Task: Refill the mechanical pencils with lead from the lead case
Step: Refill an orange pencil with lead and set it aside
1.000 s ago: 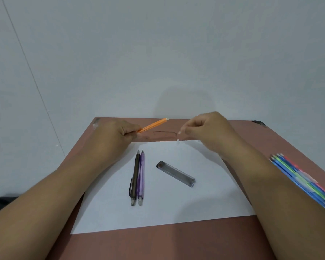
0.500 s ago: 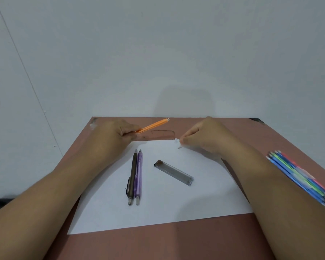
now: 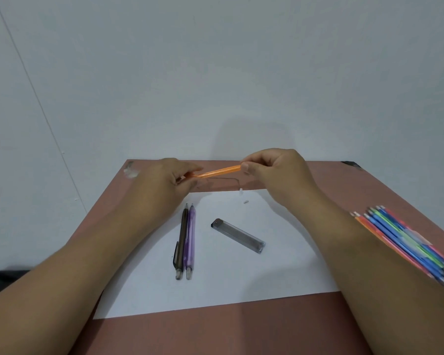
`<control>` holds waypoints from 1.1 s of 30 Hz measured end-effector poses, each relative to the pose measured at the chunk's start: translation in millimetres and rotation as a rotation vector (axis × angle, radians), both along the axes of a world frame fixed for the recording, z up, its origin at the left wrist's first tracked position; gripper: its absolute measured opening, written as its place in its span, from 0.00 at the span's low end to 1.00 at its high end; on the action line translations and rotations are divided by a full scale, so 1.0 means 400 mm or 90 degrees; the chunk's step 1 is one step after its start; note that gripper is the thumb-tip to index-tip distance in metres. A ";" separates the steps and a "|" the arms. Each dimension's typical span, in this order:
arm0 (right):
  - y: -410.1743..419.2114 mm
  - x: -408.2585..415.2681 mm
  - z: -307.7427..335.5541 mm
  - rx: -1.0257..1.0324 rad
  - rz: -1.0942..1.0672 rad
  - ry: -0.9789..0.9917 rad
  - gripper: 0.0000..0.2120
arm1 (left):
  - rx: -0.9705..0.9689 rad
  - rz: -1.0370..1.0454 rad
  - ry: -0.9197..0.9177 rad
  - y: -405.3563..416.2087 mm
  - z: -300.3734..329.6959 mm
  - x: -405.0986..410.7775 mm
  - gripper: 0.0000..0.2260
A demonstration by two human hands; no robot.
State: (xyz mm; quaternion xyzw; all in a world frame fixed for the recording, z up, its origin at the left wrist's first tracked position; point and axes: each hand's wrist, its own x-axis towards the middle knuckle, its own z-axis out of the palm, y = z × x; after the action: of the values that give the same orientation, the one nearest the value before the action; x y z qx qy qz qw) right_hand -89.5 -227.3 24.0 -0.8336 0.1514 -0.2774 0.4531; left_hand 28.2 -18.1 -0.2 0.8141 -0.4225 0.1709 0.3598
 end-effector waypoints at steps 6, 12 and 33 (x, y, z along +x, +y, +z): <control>-0.018 0.016 -0.021 -0.007 -0.051 0.074 0.10 | -0.007 0.024 0.098 -0.030 -0.022 0.018 0.10; -0.051 0.024 -0.037 -0.056 -0.081 0.142 0.12 | 0.052 0.007 0.098 -0.040 -0.042 0.035 0.11; -0.079 0.029 -0.059 -0.112 -0.046 0.192 0.07 | 0.096 -0.014 0.127 -0.032 -0.047 0.043 0.15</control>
State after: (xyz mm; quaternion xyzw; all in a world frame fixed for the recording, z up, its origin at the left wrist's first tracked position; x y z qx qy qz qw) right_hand -78.1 -258.8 0.4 -0.8961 0.2223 -0.1776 0.3406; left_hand 45.3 -30.7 -19.1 0.8469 -0.4055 0.0531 0.3397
